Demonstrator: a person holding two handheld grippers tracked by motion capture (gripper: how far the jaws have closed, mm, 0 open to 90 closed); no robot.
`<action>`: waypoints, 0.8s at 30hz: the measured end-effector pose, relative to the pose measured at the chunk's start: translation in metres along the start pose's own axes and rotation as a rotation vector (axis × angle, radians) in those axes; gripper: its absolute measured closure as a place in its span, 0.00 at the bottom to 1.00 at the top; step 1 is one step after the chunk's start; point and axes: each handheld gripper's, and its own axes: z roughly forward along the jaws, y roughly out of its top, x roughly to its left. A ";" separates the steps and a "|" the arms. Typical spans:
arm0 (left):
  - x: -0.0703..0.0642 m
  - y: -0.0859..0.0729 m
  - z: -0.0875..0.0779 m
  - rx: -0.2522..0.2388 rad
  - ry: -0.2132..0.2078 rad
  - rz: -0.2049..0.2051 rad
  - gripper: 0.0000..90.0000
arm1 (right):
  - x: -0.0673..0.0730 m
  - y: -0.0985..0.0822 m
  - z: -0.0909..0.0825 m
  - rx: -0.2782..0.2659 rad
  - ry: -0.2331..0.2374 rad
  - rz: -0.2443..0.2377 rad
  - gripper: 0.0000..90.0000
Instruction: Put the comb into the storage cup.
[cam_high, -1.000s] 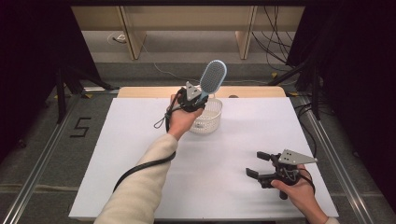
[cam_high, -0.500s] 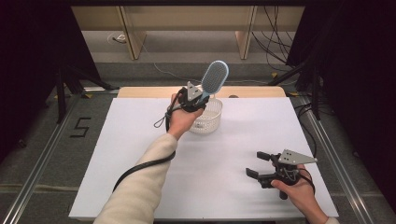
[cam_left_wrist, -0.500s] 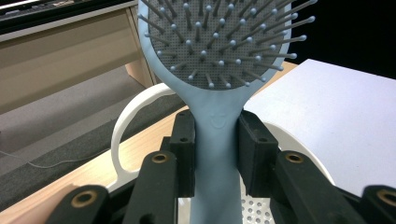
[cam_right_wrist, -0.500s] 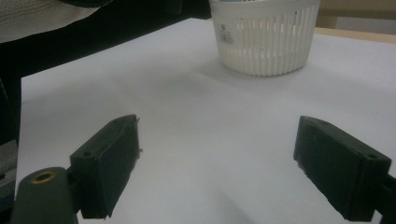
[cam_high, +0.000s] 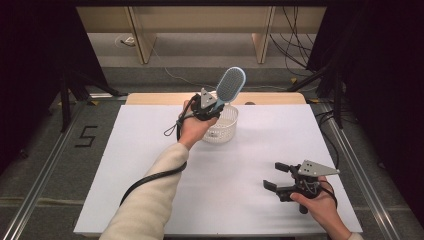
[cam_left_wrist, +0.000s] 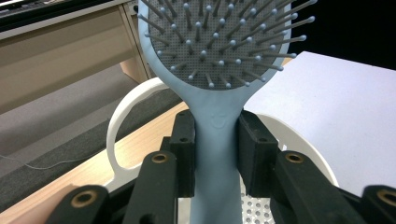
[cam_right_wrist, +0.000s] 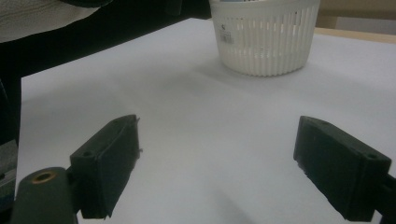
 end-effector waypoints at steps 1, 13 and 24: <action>0.000 0.000 0.000 0.000 -0.002 -0.001 0.77 | 0.000 0.000 0.000 0.000 0.000 0.001 0.17; 0.000 -0.004 0.002 0.022 -0.013 0.015 0.77 | 0.000 0.000 0.000 -0.002 0.000 0.002 0.17; -0.001 -0.007 0.005 0.033 -0.015 0.025 0.77 | 0.000 0.000 0.000 -0.004 0.000 0.004 0.17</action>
